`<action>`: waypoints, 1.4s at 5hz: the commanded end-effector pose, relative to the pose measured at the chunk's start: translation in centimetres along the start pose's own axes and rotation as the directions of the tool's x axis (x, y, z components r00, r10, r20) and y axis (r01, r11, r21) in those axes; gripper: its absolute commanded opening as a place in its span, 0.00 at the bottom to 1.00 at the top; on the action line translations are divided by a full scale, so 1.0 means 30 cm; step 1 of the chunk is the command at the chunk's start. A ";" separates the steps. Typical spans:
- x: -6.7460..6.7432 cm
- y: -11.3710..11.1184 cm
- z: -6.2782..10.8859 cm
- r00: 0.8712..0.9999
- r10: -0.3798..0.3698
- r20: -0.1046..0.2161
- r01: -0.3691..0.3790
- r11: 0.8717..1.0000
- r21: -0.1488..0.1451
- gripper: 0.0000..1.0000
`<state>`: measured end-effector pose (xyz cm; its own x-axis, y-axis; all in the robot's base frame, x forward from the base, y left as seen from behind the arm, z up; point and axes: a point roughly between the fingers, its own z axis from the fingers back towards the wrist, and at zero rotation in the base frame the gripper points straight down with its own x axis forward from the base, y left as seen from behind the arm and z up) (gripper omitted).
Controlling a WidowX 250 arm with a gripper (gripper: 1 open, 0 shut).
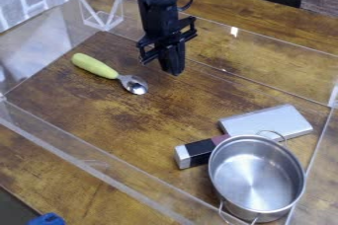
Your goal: Put the spoon into the silver pot
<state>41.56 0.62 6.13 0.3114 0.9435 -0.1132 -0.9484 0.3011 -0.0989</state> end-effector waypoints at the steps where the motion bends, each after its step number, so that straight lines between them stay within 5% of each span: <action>1: -0.045 -0.061 0.196 0.997 -0.074 0.033 0.078 0.990 -0.116 0.00; 3: -0.096 -0.026 0.283 0.997 0.074 0.032 -0.068 0.984 -0.164 0.00; 4: -0.089 -0.014 0.267 0.991 0.130 0.042 -0.122 0.979 -0.166 1.00; 6: -0.026 0.044 0.225 0.984 0.165 0.072 -0.152 0.977 -0.152 1.00; 7: 0.013 0.074 0.229 0.960 0.266 0.090 -0.249 0.954 -0.169 1.00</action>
<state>39.07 2.03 8.74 0.0541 0.9965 -0.0630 -0.9904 0.0456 -0.1301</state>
